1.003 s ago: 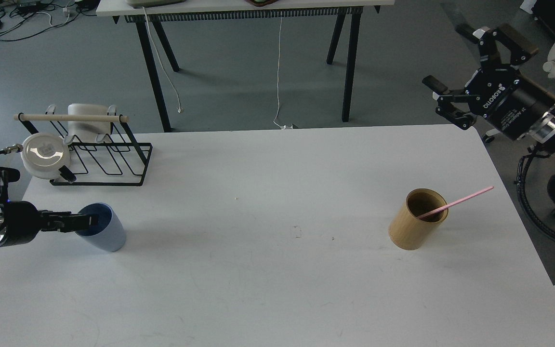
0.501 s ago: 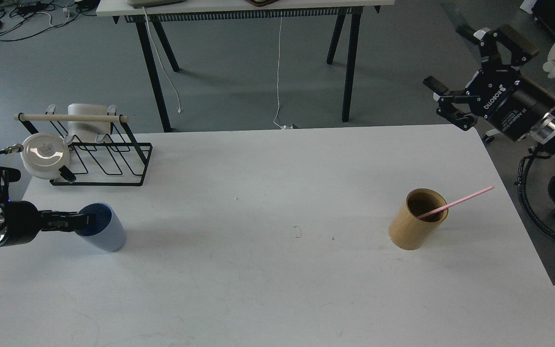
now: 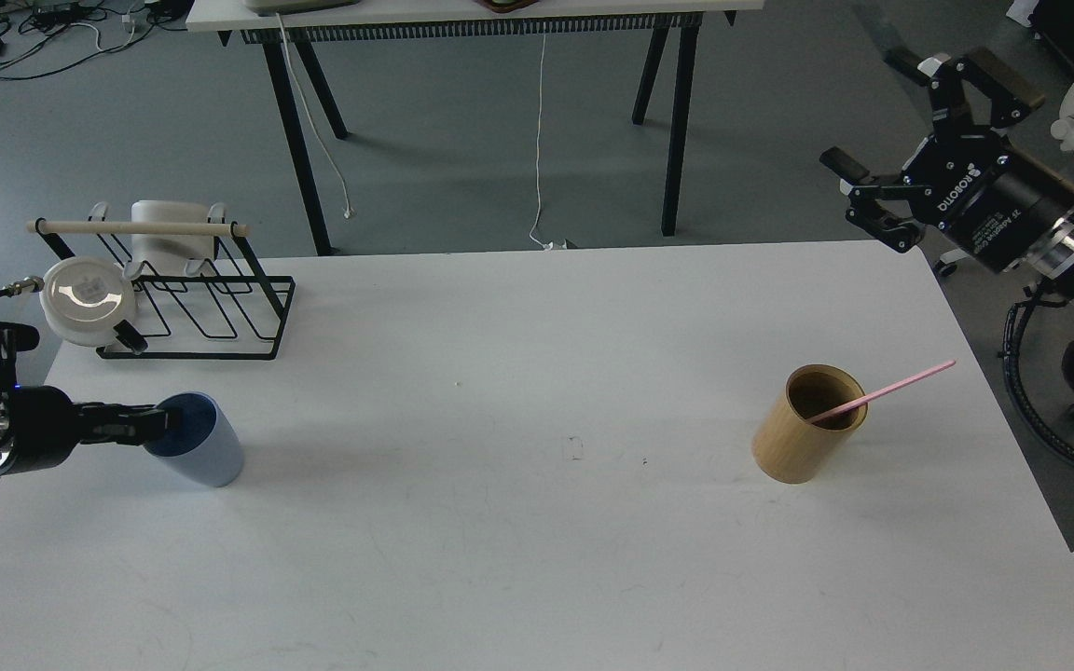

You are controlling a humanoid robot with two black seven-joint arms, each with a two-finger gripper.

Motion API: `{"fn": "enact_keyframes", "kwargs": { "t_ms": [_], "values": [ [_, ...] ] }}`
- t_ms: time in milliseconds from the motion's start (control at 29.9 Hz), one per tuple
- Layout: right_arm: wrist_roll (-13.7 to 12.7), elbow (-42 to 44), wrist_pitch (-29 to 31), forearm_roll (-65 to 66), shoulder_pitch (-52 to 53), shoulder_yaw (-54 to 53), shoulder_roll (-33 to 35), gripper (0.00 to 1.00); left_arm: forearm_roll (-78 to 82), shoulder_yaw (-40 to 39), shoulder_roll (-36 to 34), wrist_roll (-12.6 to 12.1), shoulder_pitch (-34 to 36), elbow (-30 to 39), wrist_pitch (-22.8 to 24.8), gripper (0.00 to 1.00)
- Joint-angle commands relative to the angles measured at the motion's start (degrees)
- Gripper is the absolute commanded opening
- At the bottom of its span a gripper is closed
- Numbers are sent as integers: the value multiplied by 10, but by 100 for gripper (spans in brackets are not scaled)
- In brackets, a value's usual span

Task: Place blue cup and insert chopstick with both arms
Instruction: 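Close the left gripper on the blue cup, then slide the blue cup with the left gripper toward the table center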

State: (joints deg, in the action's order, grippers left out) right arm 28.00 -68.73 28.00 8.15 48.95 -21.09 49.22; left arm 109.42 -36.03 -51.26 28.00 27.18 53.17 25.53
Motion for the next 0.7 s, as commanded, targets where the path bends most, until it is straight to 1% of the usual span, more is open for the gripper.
{"fn": "enact_keyframes", "kwargs": {
  "t_ms": [0, 33, 100, 134, 334, 468, 568, 668],
  "values": [
    [0, 0, 0, -1, 0, 1, 0, 99, 1, 0, -2, 0, -1, 0, -3, 26],
    [0, 0, 0, -1, 0, 1, 0, 99, 1, 0, -2, 0, -1, 0, -3, 22],
    [0, 0, 0, -1, 0, 1, 0, 99, 2, 0, -5, 0, -2, 1, -6, 11],
    [0, 0, 0, -1, 0, 1, 0, 99, 3, 0, -6, 0, -3, 3, -9, 9],
    [0, 0, 0, -1, -3, 1, 0, 99, 3, 18, -8, 0, -3, 5, -29, 4],
    [0, 0, 0, -1, -4, 1, 0, 99, 3, 18, -9, 0, -4, 6, -31, 0],
    [0, 0, 0, -1, -4, 0, 0, 99, 3, 18, -10, 0, -4, 10, -32, 0],
    [0, 4, 0, -1, -4, -1, -1, 99, 2, 17, -37, 0, -4, 47, -37, 0]
  ]
}}
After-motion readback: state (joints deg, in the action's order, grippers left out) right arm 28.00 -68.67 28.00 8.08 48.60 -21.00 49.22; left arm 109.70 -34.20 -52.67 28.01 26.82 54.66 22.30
